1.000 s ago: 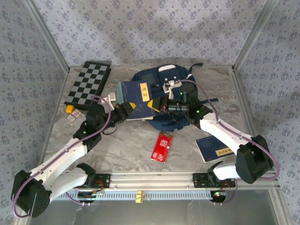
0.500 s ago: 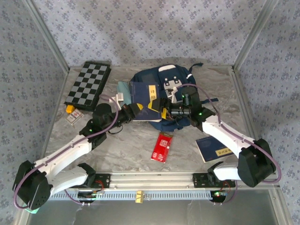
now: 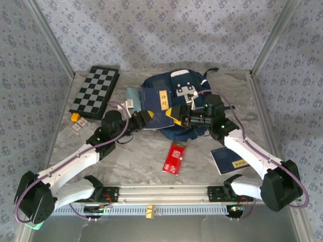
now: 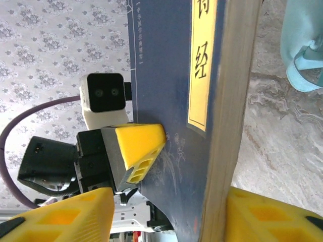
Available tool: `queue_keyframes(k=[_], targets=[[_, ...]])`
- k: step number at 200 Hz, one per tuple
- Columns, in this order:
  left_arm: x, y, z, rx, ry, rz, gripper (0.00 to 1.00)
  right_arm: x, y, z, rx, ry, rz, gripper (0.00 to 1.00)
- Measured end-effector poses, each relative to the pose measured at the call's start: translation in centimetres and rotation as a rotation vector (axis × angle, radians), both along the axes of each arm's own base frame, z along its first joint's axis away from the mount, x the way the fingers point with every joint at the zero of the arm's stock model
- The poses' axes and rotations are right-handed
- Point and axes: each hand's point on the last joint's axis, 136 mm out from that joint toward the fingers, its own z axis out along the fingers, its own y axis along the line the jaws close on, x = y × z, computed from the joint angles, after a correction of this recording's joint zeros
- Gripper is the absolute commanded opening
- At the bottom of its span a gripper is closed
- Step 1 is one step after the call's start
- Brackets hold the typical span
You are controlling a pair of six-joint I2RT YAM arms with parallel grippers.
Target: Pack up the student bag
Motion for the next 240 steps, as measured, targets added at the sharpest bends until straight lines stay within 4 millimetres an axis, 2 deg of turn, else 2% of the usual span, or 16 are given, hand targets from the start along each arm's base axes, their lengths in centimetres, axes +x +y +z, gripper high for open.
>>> queue_keyframes(k=[57, 83, 96, 119, 153, 176, 187, 206, 240], targets=[[0.0, -0.7, -0.8, 0.022, 0.009, -0.007, 0.0, 0.4, 0.2, -2.3, -0.042, 0.05, 0.015, 0.12], [-0.1, -0.8, -0.5, 0.033, -0.003, -0.017, 0.0, 0.3, -0.2, -2.9, -0.066, 0.056, 0.01, 0.0], [-0.3, -1.0, -0.4, 0.041, -0.009, -0.023, 0.12, 0.2, -0.5, -3.0, -0.079, 0.051, 0.007, 0.0], [-0.5, -1.5, -0.5, 0.082, -0.016, -0.053, 0.41, -0.3, -1.5, -2.8, -0.113, 0.034, -0.005, 0.0], [-0.3, -1.3, -0.4, 0.226, -0.076, -0.057, 0.56, 0.0, -5.5, -2.7, -0.211, 0.014, -0.123, 0.0], [-0.3, -2.4, -0.6, 0.366, -0.141, -0.097, 0.65, -0.2, -8.9, -3.3, -0.278, 0.032, -0.22, 0.0], [0.0, -3.3, -0.8, 0.429, -0.174, -0.123, 0.66, -0.4, -10.5, -3.6, -0.305, 0.045, -0.264, 0.0], [0.5, -5.0, -2.1, 0.558, -0.234, -0.182, 0.68, -0.9, -13.1, -4.1, -0.348, 0.075, -0.338, 0.0], [2.0, -7.7, -5.8, 0.774, -0.326, -0.31, 0.7, -1.9, -17.1, -4.7, -0.384, 0.127, -0.472, 0.0]])
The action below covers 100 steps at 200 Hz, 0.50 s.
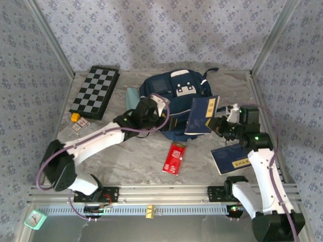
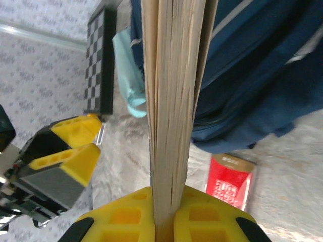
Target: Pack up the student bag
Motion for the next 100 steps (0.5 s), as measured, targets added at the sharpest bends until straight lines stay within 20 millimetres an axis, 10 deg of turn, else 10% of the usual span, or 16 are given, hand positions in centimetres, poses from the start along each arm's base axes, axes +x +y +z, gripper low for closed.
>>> queue_keyframes(k=[100], targets=[[2.5, -8.0, -6.9, 0.31, -0.091, -0.306, 0.68, -0.7, -6.9, -3.1, 0.008, 0.115, -0.279, 0.0]])
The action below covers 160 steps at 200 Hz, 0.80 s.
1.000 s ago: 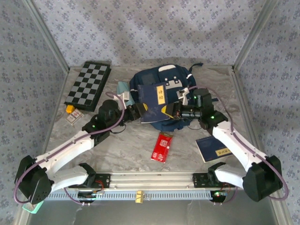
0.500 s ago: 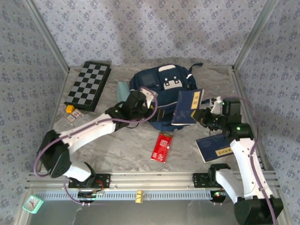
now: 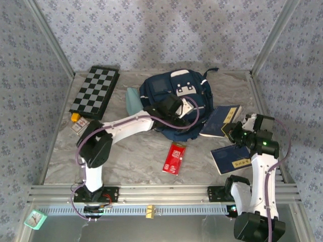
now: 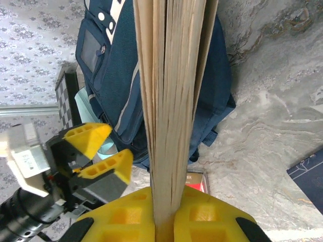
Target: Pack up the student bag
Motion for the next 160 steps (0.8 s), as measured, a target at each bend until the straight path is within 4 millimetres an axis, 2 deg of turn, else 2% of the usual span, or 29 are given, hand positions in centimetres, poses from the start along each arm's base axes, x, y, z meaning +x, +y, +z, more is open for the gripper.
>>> queue_keyframes(k=[38, 58, 90, 130, 160], targets=[[0.0, -2.5, -2.5, 0.018, 0.083, -0.051, 0.61, -0.1, -0.1, -0.5, 0.01, 0.008, 0.005, 0.0], [0.2, -3.1, -3.3, 0.028, 0.114, -0.053, 0.52, -0.1, -0.2, -0.7, 0.015, 0.01, 0.007, 0.0], [0.6, -3.7, -3.4, 0.035, 0.136, -0.041, 0.38, -0.2, -0.1, -0.9, 0.022, 0.01, 0.012, 0.0], [0.8, -3.9, -4.0, 0.052, 0.164, -0.025, 0.27, -0.2, 0.0, -0.7, 0.037, 0.002, 0.017, 0.0], [0.6, -3.7, -4.3, 0.066, 0.178, -0.022, 0.09, -0.2, 0.0, -0.6, 0.04, -0.003, 0.02, 0.0]])
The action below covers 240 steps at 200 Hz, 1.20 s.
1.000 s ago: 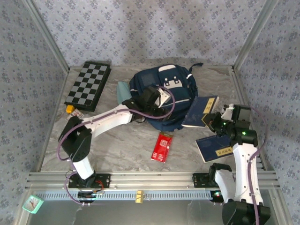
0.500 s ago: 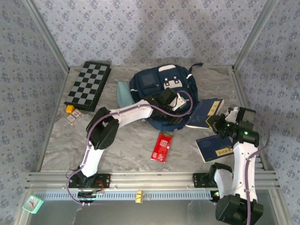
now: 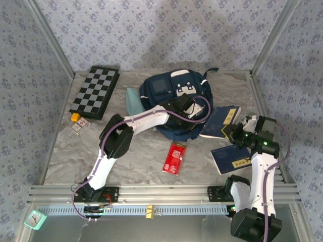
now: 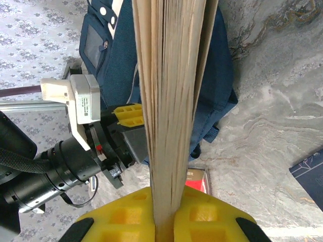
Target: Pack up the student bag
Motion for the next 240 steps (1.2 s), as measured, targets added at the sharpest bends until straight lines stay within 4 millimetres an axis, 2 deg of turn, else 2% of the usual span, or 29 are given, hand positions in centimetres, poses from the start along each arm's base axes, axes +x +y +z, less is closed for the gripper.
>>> queue_keyframes(k=[14, 55, 70, 104, 129, 155, 188, 213, 240], targets=[[0.0, 0.1, 0.3, 0.003, 0.004, 0.008, 0.0, 0.0, 0.0, 0.0, -0.003, -0.002, 0.002, 0.0], [0.6, 0.5, 2.9, -0.006, -0.021, 0.066, 0.0, -0.3, 0.2, -0.1, 0.006, 0.005, 0.014, 0.0], [1.1, 0.9, 5.0, -0.022, -0.066, 0.086, 0.0, -0.4, 0.2, 0.1, 0.004, 0.01, 0.016, 0.0], [2.0, 2.4, 11.1, -0.074, -0.193, 0.148, 0.0, -0.6, 0.4, 0.7, -0.002, 0.009, 0.03, 0.0], [2.6, 3.5, 14.0, -0.091, -0.267, 0.198, 0.0, -0.8, 1.1, 0.6, -0.001, 0.017, 0.062, 0.0], [2.8, 4.3, 15.8, -0.104, -0.305, 0.231, 0.0, -0.6, 3.3, 0.5, 0.009, 0.018, 0.155, 0.0], [2.7, 5.2, 16.8, -0.11, -0.322, 0.261, 0.0, 1.2, 8.0, -0.7, 0.043, 0.024, 0.317, 0.0], [2.8, 5.8, 17.1, -0.111, -0.33, 0.293, 0.0, 3.6, 10.9, -2.0, 0.063, 0.022, 0.37, 0.0], [3.2, 6.4, 17.6, -0.109, -0.353, 0.336, 0.0, 7.1, 12.0, -3.3, 0.086, 0.002, 0.338, 0.0]])
